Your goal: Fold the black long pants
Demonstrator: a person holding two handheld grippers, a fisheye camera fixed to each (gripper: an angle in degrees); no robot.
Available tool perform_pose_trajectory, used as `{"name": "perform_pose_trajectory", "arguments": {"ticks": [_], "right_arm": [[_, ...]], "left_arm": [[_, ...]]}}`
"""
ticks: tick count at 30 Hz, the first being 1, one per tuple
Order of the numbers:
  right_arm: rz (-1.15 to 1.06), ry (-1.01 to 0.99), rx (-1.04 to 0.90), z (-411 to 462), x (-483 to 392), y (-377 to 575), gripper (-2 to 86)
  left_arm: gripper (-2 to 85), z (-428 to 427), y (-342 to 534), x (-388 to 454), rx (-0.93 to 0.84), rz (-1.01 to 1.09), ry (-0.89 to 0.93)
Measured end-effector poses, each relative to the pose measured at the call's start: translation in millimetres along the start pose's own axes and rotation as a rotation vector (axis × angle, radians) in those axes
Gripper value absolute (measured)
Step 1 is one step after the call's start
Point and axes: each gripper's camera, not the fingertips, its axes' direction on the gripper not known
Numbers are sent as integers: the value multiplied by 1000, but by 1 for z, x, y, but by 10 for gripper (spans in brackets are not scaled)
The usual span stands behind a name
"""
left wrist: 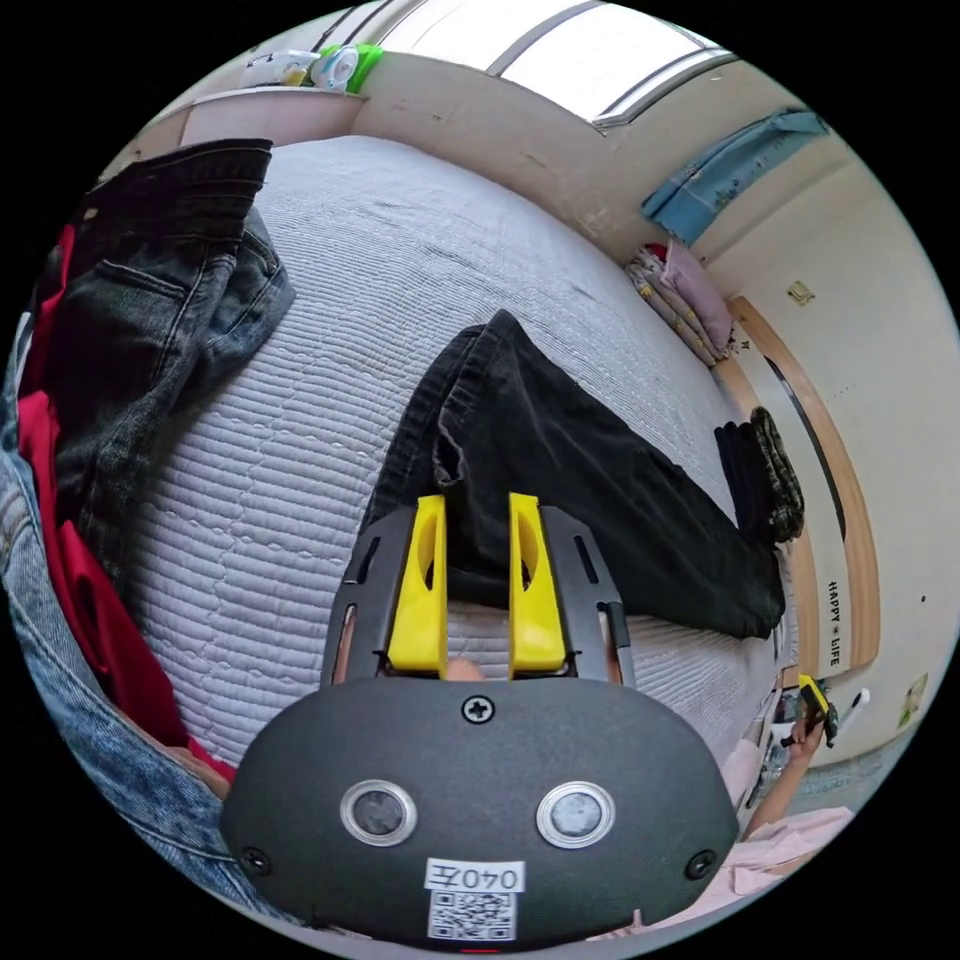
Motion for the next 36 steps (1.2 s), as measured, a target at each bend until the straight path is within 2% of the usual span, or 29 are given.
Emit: {"name": "perform_pose_trajectory", "arguments": {"ticks": [2,5,8,11,13,14,17,22,27,32,36], "right_arm": [[-7,-2,-8,3,-2,-2,-10],[-28,19,-21,6,-7,-3,-10],[-49,51,-23,6,-11,-3,-10],[-29,9,7,4,-8,-4,-9],[-14,-45,25,-2,-3,-8,-8],[-11,-46,30,-5,-1,-8,-8],[6,-14,63,-22,8,-5,1],[90,-44,79,-37,32,0,61],[110,-41,62,-45,38,-4,61],[121,-34,55,-54,46,-13,53],[137,-50,56,-61,54,-26,52]], "left_arm": [[4,11,-3,5,-37,-63,-115],[-7,-6,9,13,-1,-78,-146],[-9,-38,36,10,92,-81,-119],[-10,-11,45,-16,5,-158,-105],[-4,-26,52,-21,87,-211,-75],[3,-44,58,-19,175,-231,-101],[9,-75,64,-18,270,-246,-164],[53,-55,51,-23,128,-238,-67],[113,-33,37,-7,36,-212,-134],[74,-26,34,27,-30,-124,-303],[44,-28,36,46,-49,-68,-339]]}}
